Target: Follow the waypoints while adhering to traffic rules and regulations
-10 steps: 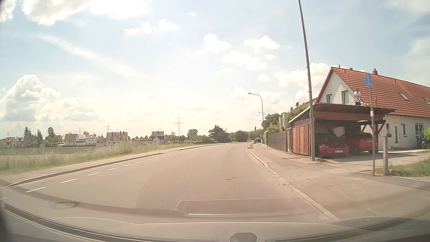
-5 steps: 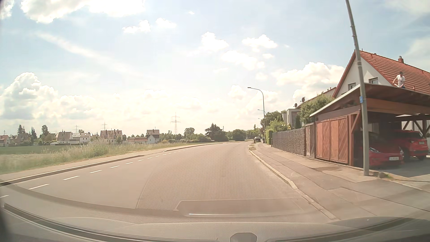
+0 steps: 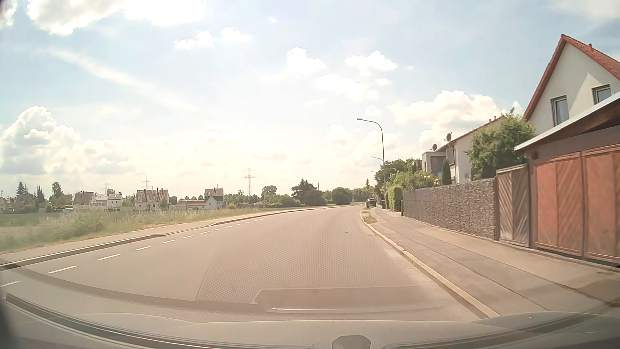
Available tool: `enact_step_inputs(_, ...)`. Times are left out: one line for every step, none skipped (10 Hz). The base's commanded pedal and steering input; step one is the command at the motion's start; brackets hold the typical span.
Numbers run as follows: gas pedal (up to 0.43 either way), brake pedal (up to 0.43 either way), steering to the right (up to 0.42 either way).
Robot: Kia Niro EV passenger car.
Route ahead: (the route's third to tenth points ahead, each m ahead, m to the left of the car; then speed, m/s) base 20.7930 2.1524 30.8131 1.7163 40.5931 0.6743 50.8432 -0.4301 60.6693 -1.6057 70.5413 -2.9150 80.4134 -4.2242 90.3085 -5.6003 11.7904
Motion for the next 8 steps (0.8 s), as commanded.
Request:
enact_step_inputs(0.177,0.000,0.001)
enact_step_inputs(0.177,0.000,0.001)
enact_step_inputs(0.177,0.000,0.001)
enact_step_inputs(0.177,0.000,0.002)
enact_step_inputs(0.138,0.000,0.003)
enact_step_inputs(0.028,0.000,0.003)
enact_step_inputs(0.008,0.000,0.004)
enact_step_inputs(0.008,0.000,0.007)
